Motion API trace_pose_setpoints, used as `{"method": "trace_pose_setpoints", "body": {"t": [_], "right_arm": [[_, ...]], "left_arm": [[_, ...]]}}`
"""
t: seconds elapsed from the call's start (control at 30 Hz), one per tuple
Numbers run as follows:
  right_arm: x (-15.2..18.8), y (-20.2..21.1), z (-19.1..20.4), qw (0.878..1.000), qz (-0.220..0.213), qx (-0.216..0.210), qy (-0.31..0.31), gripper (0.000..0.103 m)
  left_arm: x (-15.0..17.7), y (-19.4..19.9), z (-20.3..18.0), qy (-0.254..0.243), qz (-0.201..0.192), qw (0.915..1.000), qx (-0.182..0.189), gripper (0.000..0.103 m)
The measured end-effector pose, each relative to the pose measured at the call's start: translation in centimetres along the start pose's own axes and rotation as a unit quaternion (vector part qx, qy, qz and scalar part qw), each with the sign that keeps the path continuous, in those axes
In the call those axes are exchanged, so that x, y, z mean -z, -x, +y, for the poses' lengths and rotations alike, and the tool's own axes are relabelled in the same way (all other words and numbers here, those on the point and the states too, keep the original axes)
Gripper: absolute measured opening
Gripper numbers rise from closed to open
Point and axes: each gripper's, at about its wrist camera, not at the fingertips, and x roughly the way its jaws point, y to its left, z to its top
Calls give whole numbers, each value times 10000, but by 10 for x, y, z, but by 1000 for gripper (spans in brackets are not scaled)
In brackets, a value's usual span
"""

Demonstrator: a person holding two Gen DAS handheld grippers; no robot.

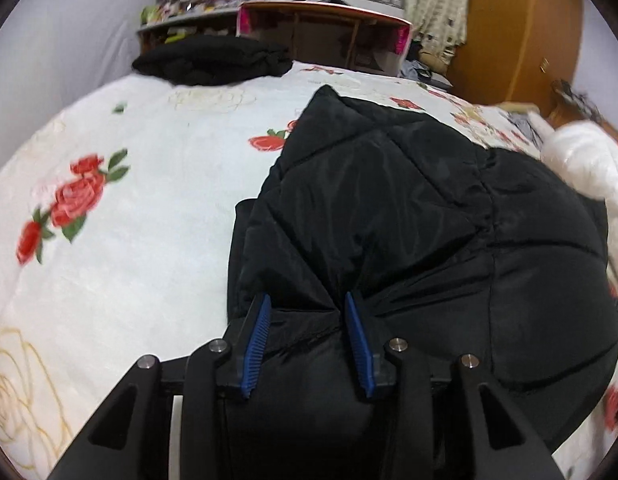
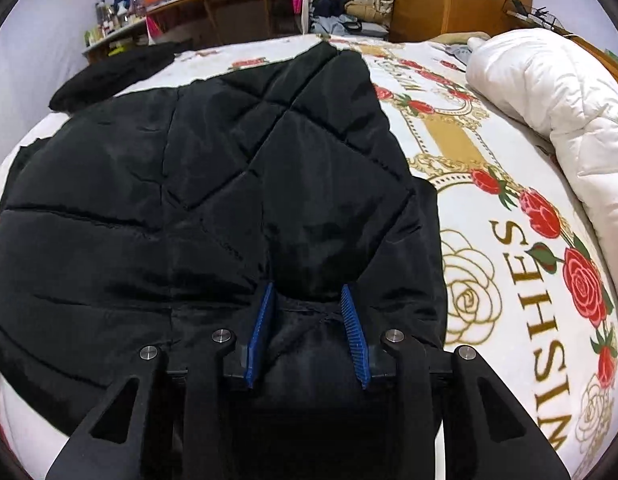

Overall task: Fold large clothes
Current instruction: 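Lift the jacket edge with both tools and fold it over the bundle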

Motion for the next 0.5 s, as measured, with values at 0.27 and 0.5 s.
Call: {"method": "trace_pose_setpoints", "body": {"t": [0.27,0.5], "right_arm": [[-14,58,-25,9973,-522,-362,-376,74],[-7,27,-46,9960,8,-634,-626,77]], "left_arm": [[-20,42,36,489,-193,9979,374,45],[-13,9,34,436,211,9981,387,48]]}}
